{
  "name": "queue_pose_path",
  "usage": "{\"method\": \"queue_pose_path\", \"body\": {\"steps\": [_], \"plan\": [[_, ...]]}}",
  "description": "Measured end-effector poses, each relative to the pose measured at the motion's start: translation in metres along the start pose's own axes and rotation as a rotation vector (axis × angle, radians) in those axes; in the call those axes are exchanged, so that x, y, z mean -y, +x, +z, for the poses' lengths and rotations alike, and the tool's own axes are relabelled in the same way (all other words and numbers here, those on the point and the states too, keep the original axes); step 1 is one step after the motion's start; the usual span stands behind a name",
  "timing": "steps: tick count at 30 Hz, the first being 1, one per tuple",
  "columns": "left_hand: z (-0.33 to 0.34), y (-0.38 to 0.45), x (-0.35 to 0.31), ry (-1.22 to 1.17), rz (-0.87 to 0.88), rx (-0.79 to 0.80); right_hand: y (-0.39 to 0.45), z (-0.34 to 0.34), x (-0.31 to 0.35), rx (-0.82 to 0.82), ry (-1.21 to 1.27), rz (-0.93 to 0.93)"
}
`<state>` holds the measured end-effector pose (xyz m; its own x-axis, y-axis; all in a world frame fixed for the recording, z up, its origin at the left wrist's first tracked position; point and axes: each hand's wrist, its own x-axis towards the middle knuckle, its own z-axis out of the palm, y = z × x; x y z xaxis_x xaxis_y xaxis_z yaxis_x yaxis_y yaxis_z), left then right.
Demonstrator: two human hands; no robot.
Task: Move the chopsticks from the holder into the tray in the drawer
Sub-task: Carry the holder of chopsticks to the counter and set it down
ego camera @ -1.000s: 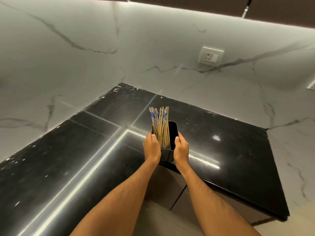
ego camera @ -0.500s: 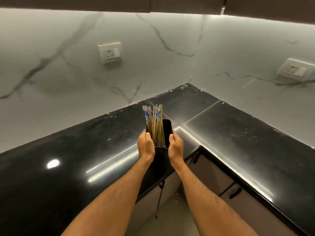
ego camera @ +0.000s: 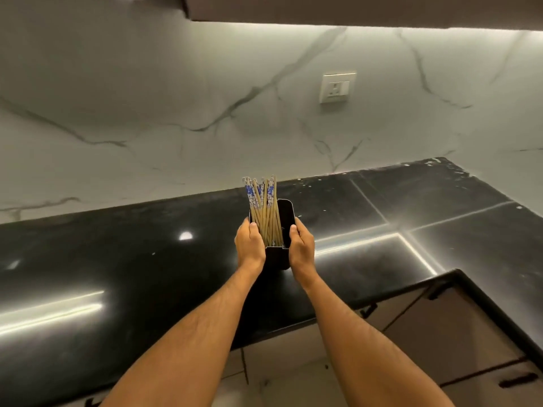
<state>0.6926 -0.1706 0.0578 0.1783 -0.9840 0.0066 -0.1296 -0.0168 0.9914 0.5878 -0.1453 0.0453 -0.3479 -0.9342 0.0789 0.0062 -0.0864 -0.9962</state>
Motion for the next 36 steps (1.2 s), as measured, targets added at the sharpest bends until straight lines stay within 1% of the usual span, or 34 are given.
{"method": "queue_pose_path", "body": {"steps": [4,10,13,16,24,31,36], "plan": [[-0.082,0.009,0.016,-0.009,-0.033,-0.056,-0.03,0.077,-0.006,0.051,0.023,0.011],[-0.2,0.014,0.041,-0.042,-0.09,-0.083,-0.081,0.181,-0.021,0.12,0.061,0.045],[-0.247,0.017,0.053,-0.091,-0.131,-0.094,-0.101,0.224,-0.027,0.135,0.063,0.057],[-0.283,0.02,0.066,-0.09,-0.159,-0.116,-0.12,0.26,-0.034,0.141,0.048,0.06],[-0.343,0.033,0.099,0.014,-0.162,-0.198,-0.14,0.322,-0.051,0.205,0.021,0.083],[-0.368,0.042,0.117,0.016,-0.198,-0.242,-0.147,0.349,-0.065,0.221,-0.006,0.11],[-0.38,0.041,0.125,0.002,-0.153,-0.257,-0.148,0.361,-0.07,0.244,-0.031,0.115]]}}
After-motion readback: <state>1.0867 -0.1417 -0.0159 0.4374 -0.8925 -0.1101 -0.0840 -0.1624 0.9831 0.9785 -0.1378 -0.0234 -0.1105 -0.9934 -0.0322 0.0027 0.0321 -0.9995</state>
